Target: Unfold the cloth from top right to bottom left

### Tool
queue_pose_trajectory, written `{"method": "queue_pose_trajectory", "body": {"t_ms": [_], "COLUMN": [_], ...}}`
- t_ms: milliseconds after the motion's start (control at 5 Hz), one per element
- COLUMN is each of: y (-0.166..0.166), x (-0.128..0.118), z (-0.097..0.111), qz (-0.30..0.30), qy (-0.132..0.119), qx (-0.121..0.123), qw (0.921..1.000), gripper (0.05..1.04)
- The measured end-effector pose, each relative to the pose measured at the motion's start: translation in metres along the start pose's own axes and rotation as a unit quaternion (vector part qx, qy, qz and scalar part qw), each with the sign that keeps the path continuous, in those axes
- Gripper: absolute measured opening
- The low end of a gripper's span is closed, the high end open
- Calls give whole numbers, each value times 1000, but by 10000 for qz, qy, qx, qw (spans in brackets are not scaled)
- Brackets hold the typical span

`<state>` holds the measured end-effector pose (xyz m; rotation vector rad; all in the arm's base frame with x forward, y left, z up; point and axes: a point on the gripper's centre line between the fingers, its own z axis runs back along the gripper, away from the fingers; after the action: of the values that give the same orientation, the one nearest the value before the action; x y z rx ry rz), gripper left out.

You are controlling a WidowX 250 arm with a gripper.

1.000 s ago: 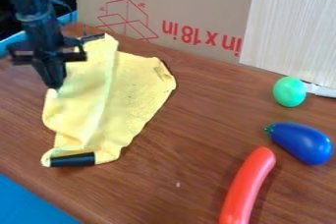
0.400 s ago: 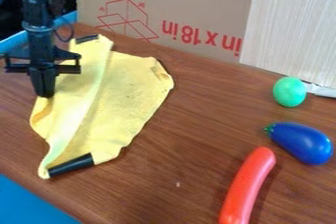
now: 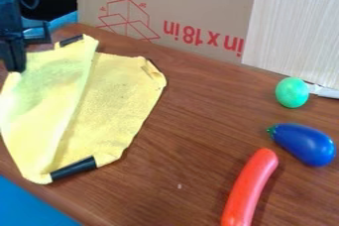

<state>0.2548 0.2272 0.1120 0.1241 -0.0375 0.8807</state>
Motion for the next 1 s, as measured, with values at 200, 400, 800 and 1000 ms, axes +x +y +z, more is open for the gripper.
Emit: {"method": "queue_pose_trajectory", "body": {"t_ms": [200, 400, 800, 1000], "y": [12, 24, 52, 58], "x": [6, 11, 10, 7], "z": [6, 1, 9, 9], "qz": [23, -33, 96, 263], "qy": [-13, -65, 160, 273], "qx": [-148, -87, -208, -173], "qw": [9999, 9999, 9996, 9991], "gripper": [52, 52, 52, 52]}}
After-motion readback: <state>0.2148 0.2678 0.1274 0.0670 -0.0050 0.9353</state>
